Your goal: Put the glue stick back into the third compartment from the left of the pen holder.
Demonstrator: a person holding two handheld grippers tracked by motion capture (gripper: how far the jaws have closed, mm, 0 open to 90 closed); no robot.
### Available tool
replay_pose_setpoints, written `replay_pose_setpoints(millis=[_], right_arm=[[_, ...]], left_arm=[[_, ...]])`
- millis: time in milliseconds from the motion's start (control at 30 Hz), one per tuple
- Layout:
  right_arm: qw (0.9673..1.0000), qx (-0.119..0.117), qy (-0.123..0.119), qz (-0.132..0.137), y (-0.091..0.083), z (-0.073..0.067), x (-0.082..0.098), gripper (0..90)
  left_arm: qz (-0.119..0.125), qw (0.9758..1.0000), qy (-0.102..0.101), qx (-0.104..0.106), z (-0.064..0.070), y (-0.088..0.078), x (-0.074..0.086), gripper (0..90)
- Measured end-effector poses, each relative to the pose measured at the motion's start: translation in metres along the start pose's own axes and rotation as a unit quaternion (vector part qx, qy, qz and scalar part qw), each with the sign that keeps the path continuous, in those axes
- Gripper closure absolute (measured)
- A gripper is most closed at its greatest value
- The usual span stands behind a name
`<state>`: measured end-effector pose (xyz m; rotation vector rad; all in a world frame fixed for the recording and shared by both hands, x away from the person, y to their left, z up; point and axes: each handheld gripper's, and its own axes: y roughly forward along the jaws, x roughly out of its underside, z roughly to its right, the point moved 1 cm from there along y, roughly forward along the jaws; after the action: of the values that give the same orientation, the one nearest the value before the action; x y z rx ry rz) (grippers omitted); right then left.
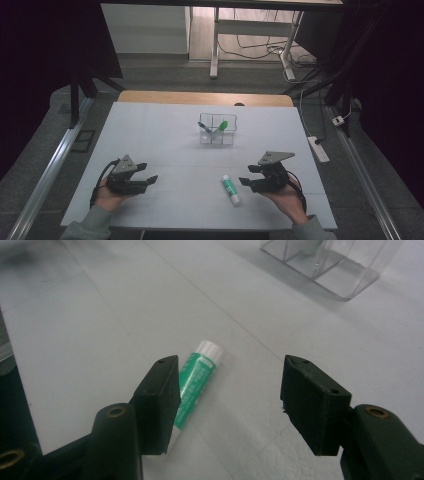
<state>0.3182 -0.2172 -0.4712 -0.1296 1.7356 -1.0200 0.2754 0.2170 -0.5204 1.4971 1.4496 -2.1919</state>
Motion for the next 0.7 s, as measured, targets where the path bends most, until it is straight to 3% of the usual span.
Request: replay_pose_setpoints(millis=[467,700], right_arm=[[0.9972,-0.012,-0.014,-0.072,0.023,-0.02,-0.003,38.0],[0.9943,-0.003,-0.026,-0.104,0.037,-0.028,-0.001,37.3]], left_arm=[[-0.003,1.0,0.0,0.002,0.0,0.001,0.0,34.9],[-0.004,1.0,0.001,0.002,0.001,0.002,0.0,34.9]])
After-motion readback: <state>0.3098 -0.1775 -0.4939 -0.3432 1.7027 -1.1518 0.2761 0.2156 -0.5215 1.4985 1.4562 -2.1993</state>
